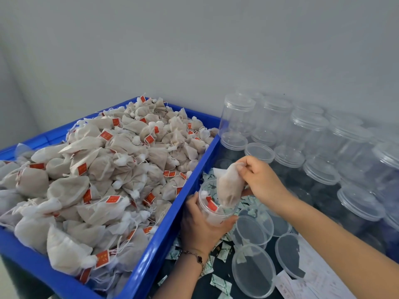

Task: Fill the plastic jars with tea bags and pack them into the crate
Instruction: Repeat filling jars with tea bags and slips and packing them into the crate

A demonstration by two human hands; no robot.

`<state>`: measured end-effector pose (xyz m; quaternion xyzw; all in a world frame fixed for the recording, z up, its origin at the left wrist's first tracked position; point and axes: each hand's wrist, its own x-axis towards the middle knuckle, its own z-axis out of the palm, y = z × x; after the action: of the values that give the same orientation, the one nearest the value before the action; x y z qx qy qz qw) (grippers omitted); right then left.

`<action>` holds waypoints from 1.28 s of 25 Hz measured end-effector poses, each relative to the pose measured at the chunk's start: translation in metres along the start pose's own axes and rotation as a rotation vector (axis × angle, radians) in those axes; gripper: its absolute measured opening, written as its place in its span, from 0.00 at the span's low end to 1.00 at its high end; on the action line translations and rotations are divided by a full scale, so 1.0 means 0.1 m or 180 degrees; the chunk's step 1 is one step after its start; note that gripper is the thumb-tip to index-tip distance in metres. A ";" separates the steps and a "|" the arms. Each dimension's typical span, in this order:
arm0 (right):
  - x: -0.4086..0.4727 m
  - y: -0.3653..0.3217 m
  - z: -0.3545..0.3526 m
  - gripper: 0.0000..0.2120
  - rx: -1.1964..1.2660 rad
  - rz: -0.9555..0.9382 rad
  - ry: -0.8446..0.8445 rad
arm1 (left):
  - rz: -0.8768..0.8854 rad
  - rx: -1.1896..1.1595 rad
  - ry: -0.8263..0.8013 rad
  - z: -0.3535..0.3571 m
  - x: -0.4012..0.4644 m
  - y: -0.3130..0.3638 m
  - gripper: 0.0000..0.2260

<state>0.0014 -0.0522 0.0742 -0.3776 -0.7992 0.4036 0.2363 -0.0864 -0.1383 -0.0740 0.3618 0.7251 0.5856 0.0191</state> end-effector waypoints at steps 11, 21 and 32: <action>0.24 -0.42 -0.07 0.19 -0.1659 0.0510 -0.1331 | -0.0056 0.0033 0.0006 0.00 0.01 -0.02 0.44; 0.16 -0.56 0.15 0.06 -0.2720 -0.0469 -0.1898 | -0.0080 0.0106 0.0008 -0.02 0.01 0.01 0.46; 0.76 -0.76 0.63 0.12 -0.2374 -0.1171 -0.0990 | -0.0175 0.0126 -0.0154 -0.06 -0.01 0.04 0.51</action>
<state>-0.1190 -0.0512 0.1070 -0.2233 -0.9701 0.0910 0.0288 -0.0861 -0.1434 -0.0695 0.3561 0.7455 0.5615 0.0455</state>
